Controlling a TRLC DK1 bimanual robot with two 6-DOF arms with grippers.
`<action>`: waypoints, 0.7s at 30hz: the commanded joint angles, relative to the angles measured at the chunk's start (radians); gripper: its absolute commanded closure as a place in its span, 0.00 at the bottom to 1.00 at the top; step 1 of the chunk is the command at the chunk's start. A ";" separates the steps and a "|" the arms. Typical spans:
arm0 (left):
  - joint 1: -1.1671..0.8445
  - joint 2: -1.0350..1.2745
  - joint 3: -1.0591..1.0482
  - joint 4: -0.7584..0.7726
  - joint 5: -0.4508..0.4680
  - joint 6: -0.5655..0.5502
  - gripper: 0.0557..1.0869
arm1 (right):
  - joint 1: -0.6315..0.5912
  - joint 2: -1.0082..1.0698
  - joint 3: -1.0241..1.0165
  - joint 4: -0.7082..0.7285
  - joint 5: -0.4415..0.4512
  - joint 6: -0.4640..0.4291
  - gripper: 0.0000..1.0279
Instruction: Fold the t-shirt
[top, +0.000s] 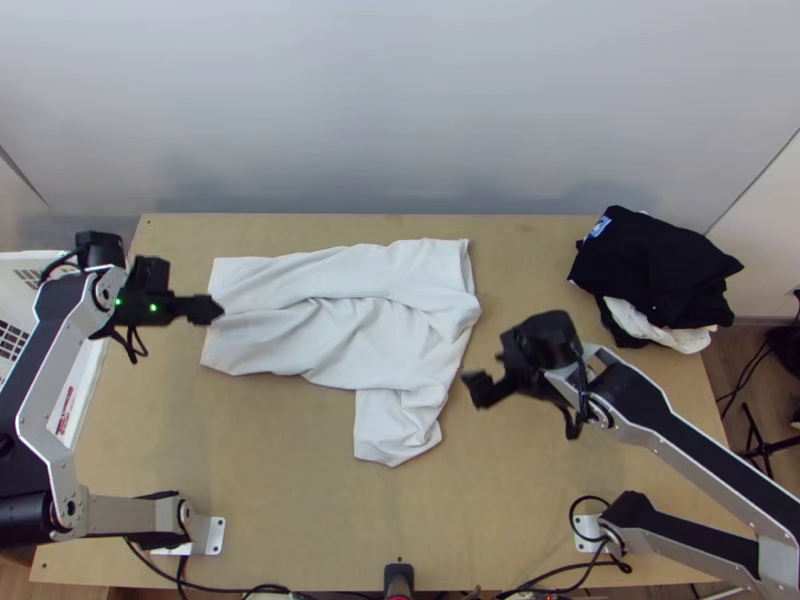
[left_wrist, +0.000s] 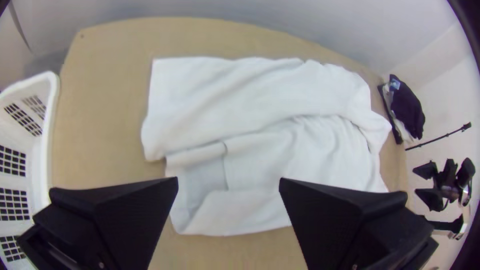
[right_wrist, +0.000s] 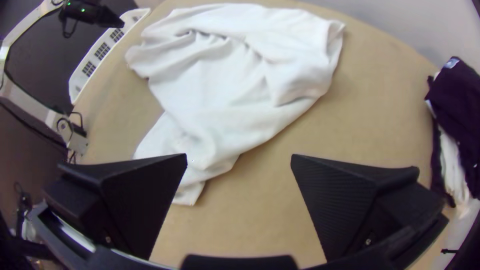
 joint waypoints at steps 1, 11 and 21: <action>0.074 -0.017 -0.074 -0.175 0.090 0.107 0.05 | 0.038 -0.034 -0.045 -0.144 -0.218 0.040 0.06; 0.244 0.067 -0.126 -0.211 0.071 0.307 0.05 | 0.102 -0.031 -0.097 -0.173 -0.279 0.032 0.07; 0.143 0.124 -0.183 -0.094 0.082 0.199 0.05 | 0.137 -0.018 -0.126 -0.136 -0.290 0.061 0.07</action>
